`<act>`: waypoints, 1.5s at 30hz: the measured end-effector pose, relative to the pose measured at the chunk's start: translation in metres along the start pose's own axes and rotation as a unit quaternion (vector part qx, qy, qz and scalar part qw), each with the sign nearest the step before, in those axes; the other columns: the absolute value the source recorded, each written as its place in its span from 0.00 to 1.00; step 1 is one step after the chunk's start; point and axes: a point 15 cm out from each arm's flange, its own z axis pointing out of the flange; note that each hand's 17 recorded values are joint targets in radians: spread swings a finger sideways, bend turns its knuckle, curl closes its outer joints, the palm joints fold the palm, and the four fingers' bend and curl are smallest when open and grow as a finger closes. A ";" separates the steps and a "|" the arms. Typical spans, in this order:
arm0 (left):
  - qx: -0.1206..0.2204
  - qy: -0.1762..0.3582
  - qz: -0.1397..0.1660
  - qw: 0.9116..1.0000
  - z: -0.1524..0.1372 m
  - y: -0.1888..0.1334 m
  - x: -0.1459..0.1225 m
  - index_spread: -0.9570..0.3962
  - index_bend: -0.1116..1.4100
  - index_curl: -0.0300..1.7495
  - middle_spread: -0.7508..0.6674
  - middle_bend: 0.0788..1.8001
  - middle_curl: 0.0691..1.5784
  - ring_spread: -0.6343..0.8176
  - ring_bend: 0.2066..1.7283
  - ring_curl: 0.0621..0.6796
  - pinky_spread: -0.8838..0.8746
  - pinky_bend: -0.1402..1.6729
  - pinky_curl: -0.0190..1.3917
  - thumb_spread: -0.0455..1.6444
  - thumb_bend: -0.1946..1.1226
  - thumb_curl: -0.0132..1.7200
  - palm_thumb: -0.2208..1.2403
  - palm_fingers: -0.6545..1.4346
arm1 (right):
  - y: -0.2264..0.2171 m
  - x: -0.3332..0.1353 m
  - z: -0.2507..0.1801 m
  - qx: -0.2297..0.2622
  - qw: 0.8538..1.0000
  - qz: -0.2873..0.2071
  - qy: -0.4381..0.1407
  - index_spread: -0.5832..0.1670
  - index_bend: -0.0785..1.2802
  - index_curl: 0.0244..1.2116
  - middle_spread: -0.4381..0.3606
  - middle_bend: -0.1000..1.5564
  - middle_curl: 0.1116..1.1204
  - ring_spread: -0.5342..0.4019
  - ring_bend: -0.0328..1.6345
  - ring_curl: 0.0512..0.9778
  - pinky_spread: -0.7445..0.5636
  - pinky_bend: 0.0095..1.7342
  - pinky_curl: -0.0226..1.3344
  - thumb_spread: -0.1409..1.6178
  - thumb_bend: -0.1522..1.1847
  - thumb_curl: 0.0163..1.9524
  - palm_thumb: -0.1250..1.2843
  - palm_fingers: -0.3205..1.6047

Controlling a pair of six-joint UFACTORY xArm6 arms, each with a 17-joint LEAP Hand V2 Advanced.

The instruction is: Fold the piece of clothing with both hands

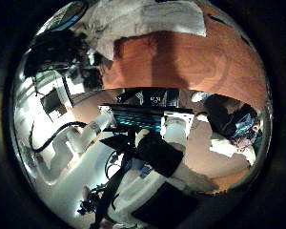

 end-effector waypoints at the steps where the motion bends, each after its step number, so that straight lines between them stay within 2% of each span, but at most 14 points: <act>1: -0.004 0.001 0.001 1.000 -0.004 0.001 0.001 0.41 0.26 0.35 0.18 0.42 0.58 0.11 0.71 0.71 0.15 0.73 0.45 0.72 0.20 0.29 0.74 0.72 | -0.007 -0.001 0.003 0.002 1.000 -0.002 0.001 0.37 0.18 0.21 0.46 0.24 0.27 0.50 0.44 0.24 0.71 0.34 0.18 0.76 0.12 0.13 0.41 0.30; 8: -0.032 0.017 0.007 0.999 -0.022 0.007 0.001 0.36 0.26 0.44 0.15 0.43 0.64 0.11 0.74 0.75 0.15 0.76 0.47 0.73 0.17 0.30 0.76 0.70 | -0.053 -0.002 0.027 0.040 0.999 0.008 0.013 0.39 0.18 0.23 0.47 0.24 0.28 0.53 0.40 0.22 0.73 0.32 0.17 0.73 0.10 0.14 0.44 0.27; 15: -0.047 0.024 0.005 0.999 -0.024 0.014 -0.003 0.34 0.24 0.54 0.12 0.43 0.68 0.11 0.76 0.77 0.15 0.78 0.47 0.74 0.14 0.31 0.77 0.68 | -0.087 0.011 0.043 0.090 0.994 0.042 0.048 0.41 0.19 0.24 0.49 0.23 0.27 0.56 0.37 0.21 0.74 0.31 0.17 0.71 0.10 0.15 0.46 0.28; 22: -0.059 0.024 0.005 0.998 -0.024 0.020 -0.005 0.32 0.21 0.64 0.11 0.44 0.70 0.11 0.77 0.77 0.15 0.79 0.48 0.74 0.14 0.31 0.77 0.67 | -0.111 0.019 0.044 0.123 0.989 0.055 0.064 0.42 0.19 0.25 0.45 0.23 0.27 0.50 0.40 0.22 0.70 0.30 0.16 0.71 0.10 0.15 0.49 0.32; 32: -0.062 0.027 0.001 0.998 -0.026 0.022 -0.008 0.32 0.19 0.74 0.09 0.44 0.72 0.12 0.79 0.78 0.15 0.80 0.48 0.74 0.14 0.31 0.77 0.66 | -0.115 0.021 0.029 0.143 0.986 0.054 0.063 0.38 0.19 0.27 0.38 0.25 0.29 0.42 0.41 0.23 0.66 0.28 0.15 0.70 0.10 0.15 0.51 0.36; 35: -0.064 0.028 -0.001 0.998 -0.027 0.023 -0.010 0.33 0.19 0.76 0.09 0.44 0.72 0.12 0.79 0.78 0.15 0.80 0.48 0.74 0.14 0.31 0.77 0.66 | -0.120 0.021 0.021 0.150 0.985 0.056 0.064 0.35 0.20 0.28 0.34 0.27 0.30 0.37 0.43 0.24 0.62 0.28 0.15 0.70 0.10 0.16 0.51 0.41; 37: -0.065 0.028 -0.002 0.997 -0.027 0.023 -0.012 0.33 0.18 0.77 0.08 0.44 0.72 0.12 0.79 0.78 0.15 0.80 0.48 0.74 0.14 0.31 0.77 0.66 | -0.123 0.021 0.018 0.152 0.985 0.058 0.063 0.32 0.19 0.28 0.29 0.28 0.32 0.32 0.47 0.26 0.56 0.31 0.14 0.70 0.10 0.16 0.52 0.47; 40: -0.067 0.031 -0.002 0.997 -0.027 0.025 -0.016 0.34 0.18 0.79 0.08 0.44 0.73 0.12 0.79 0.77 0.15 0.81 0.48 0.74 0.14 0.31 0.76 0.66 | -0.130 0.021 0.016 0.163 0.983 0.057 0.064 0.25 0.19 0.29 0.21 0.32 0.35 0.24 0.55 0.30 0.36 0.42 0.16 0.70 0.11 0.16 0.54 0.67; 42: -0.066 0.035 -0.003 0.997 -0.028 0.025 -0.018 0.35 0.18 0.80 0.08 0.44 0.73 0.12 0.79 0.77 0.16 0.81 0.48 0.74 0.14 0.31 0.76 0.66 | -0.135 0.022 0.012 0.175 0.981 0.056 0.064 0.20 0.27 0.34 0.17 0.40 0.42 0.24 0.59 0.35 0.29 0.48 0.20 0.70 0.11 0.16 0.56 0.82; 45: -0.063 0.041 -0.004 0.997 -0.031 0.028 -0.022 0.35 0.18 0.81 0.08 0.44 0.73 0.12 0.79 0.77 0.16 0.80 0.48 0.74 0.14 0.31 0.76 0.65 | -0.136 0.022 0.010 0.179 0.980 0.051 0.066 0.17 0.39 0.43 0.13 0.49 0.50 0.25 0.64 0.42 0.26 0.55 0.26 0.70 0.11 0.17 0.60 0.85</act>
